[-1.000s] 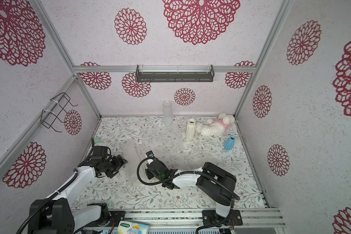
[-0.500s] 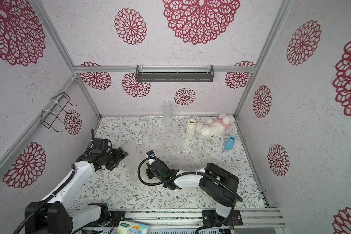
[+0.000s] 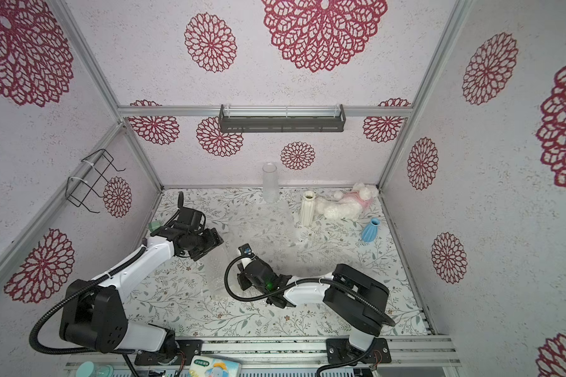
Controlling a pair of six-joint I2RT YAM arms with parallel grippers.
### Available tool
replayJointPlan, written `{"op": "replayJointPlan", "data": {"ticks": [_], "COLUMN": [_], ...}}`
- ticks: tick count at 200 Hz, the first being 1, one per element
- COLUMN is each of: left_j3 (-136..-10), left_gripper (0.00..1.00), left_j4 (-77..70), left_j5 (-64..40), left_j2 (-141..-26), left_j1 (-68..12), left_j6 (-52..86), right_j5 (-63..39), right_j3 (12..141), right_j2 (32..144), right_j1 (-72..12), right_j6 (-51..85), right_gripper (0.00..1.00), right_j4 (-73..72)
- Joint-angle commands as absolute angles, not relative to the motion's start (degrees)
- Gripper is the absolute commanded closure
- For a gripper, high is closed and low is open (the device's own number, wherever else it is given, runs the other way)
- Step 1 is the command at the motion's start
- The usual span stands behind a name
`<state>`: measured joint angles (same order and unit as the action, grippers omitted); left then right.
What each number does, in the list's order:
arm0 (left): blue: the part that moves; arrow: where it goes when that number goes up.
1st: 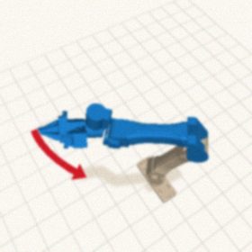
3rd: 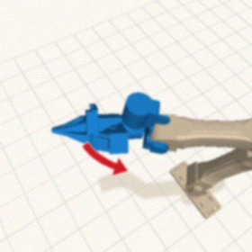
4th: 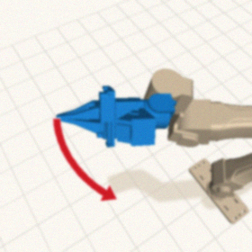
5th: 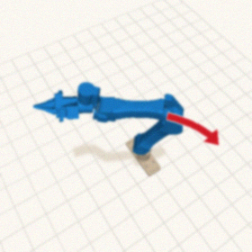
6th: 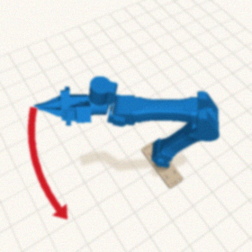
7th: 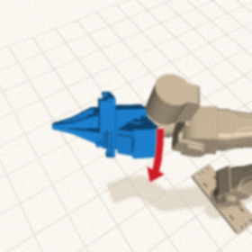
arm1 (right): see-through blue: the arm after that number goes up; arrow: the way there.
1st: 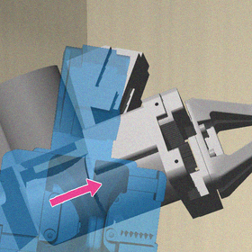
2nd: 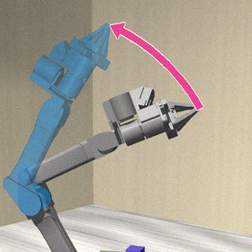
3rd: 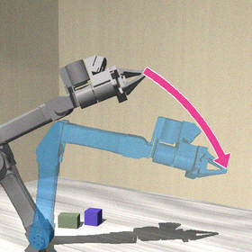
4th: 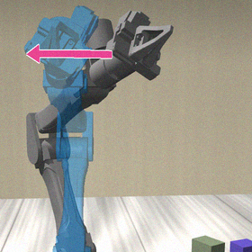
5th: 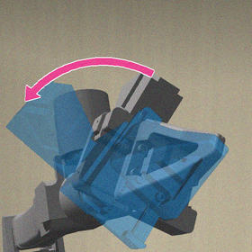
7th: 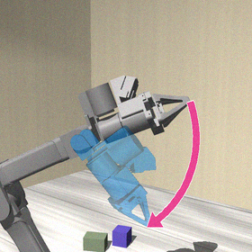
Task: Unwrap the vase from the bubble wrap
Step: Unwrap the bubble wrap at the center of the board.
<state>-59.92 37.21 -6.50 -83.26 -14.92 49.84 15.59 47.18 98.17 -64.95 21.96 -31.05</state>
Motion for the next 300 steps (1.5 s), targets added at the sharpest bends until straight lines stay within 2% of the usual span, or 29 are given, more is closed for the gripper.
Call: {"op": "replayJointPlan", "data": {"ticks": [1,20,38,47,109,160,243,300], "left_j3": [-60.9,-59.7,-59.3,-58.9,-54.8,-51.9,-47.4,-44.3], "left_gripper": [0.27,0.46,0.71,0.77,0.86,0.92,0.92,0.92], "left_j4": [35.0,32.3,31.4,30.6,24.8,27.6,30.9,31.5], "left_j5": [-5.8,-6.8,-6.9,-6.9,-11.0,-9.5,-9.4,-10.8], "left_j2": [-83.0,-83.1,-83.8,-83.9,-85.4,-84.5,-76.8,-75.7], "left_j1": [-15.6,-15.7,-15.8,-15.8,-15.8,-15.6,-12.1,-9.3], "left_j6": [51.4,52.4,52.7,52.7,53.6,52.4,51.1,50.6], "right_j5": [15.0,14.9,14.7,14.6,14.5,14.6,16.2,16.9], "right_j3": [47.2,47.2,47.1,47.1,47.0,47.2,48.8,49.1], "right_j2": [95.7,95.9,96.0,96.0,96.3,96.6,98.7,98.3], "right_j1": [-65.1,-65.1,-65.1,-65.1,-65.1,-65.1,-65.1,-65.1], "right_j6": [20.9,20.8,20.9,20.9,21.0,21.0,20.6,20.3], "right_gripper": [0.89,0.89,0.89,0.89,0.88,0.89,0.89,0.89], "right_j4": [-33.1,-33.1,-33.1,-33.1,-33.2,-32.9,-30.3,-29.8]}}
